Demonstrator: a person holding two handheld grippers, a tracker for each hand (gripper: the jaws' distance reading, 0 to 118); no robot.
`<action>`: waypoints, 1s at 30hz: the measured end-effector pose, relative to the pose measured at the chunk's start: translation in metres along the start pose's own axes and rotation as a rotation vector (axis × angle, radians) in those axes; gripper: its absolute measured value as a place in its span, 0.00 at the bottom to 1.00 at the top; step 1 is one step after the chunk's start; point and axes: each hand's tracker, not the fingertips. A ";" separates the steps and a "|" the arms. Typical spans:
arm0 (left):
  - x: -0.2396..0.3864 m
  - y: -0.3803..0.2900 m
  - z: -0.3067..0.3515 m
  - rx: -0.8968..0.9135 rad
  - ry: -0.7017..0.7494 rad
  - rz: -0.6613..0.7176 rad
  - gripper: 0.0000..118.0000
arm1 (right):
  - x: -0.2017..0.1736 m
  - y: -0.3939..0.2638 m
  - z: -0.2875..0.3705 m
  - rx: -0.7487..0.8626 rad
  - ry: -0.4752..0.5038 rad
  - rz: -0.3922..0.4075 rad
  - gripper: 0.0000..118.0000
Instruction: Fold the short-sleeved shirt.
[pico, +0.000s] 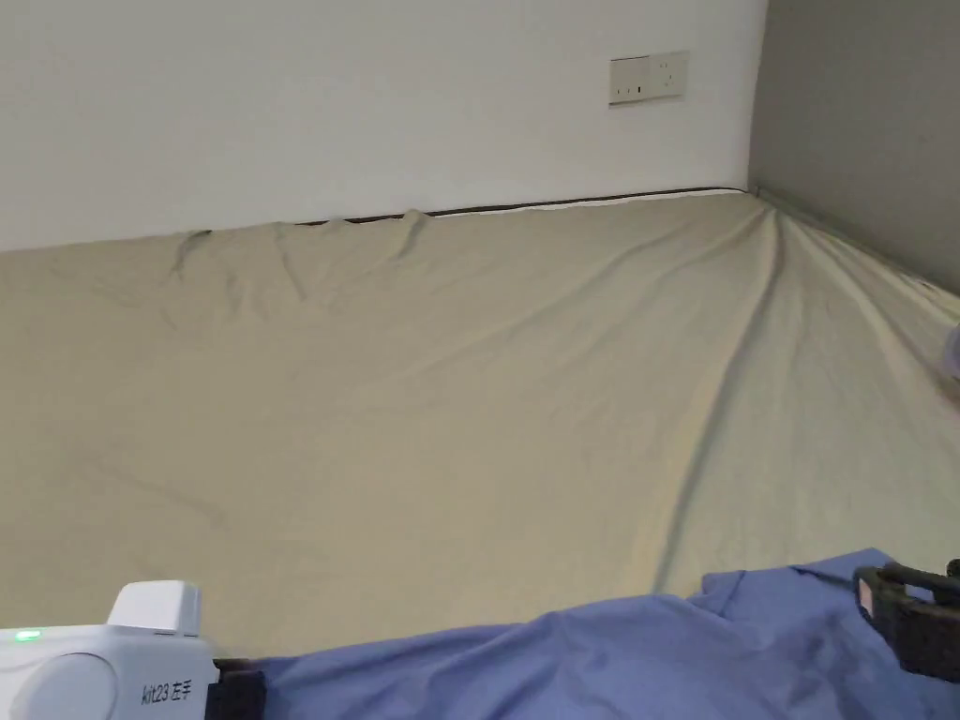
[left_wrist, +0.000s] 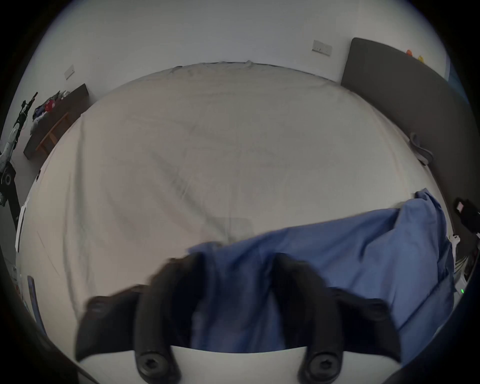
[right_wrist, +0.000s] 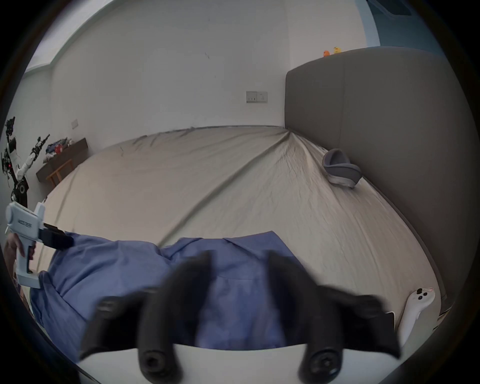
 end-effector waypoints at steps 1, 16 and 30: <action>-0.001 0.002 0.001 0.004 -0.028 -0.031 0.05 | -0.001 0.003 -0.010 -0.037 -0.003 0.010 0.74; -0.019 0.004 0.024 0.061 -0.284 0.214 0.05 | 0.029 0.014 -0.101 -0.242 -0.027 -0.009 0.00; -0.016 -0.052 0.195 0.331 -0.248 0.175 0.05 | 0.029 -0.012 0.136 0.096 0.089 -0.225 0.00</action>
